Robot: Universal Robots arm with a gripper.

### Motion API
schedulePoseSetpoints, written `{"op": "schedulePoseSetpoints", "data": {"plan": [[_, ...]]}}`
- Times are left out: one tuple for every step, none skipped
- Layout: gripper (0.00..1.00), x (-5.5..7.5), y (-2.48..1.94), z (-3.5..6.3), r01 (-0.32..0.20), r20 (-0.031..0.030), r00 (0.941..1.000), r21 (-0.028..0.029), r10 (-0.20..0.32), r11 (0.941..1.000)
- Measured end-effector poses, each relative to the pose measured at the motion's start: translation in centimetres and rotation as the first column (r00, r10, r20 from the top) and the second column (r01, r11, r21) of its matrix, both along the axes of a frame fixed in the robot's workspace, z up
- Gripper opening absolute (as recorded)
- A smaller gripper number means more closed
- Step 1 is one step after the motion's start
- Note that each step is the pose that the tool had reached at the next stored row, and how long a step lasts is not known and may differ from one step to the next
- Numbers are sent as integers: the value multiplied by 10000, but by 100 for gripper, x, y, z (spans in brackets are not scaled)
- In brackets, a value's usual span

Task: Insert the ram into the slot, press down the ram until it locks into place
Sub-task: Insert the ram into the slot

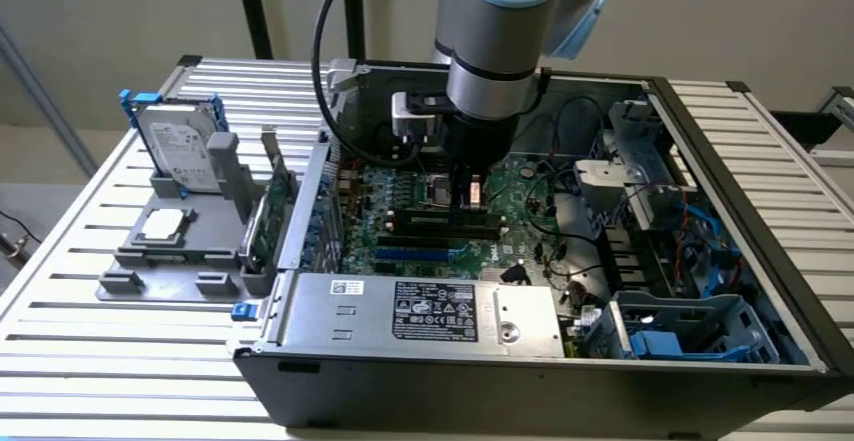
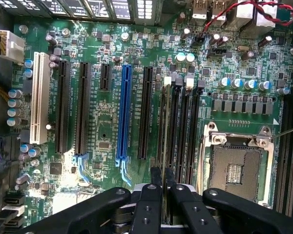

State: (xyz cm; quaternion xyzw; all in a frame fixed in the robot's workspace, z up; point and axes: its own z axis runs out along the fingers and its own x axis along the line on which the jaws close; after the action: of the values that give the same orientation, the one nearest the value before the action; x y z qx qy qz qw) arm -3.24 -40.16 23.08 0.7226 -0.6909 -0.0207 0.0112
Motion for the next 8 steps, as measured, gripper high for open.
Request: {"op": "schedulePoseSetpoints", "data": {"plan": [[14, 2, 0, -1, 0, -14, 10000, 2, 0, 10000], [14, 4, 0, -1, 0, -25, 10000, 2, 0, 10000], [14, 7, 1, -3, 0, -32, 10000, 4, 0, 10000], [14, 11, 1, -5, 0, -41, 10000, 3, 0, 10000], [14, 17, 0, -6, 0, -51, 10000, 2, 0, 10000], [14, 22, 0, -6, 0, -59, 10000, 1, 0, 10000], [14, 25, 0, -6, 0, -66, 10000, 1, 0, 10000], [14, 25, 0, -7, 0, -67, 10000, 1, 0, 10000]]}}
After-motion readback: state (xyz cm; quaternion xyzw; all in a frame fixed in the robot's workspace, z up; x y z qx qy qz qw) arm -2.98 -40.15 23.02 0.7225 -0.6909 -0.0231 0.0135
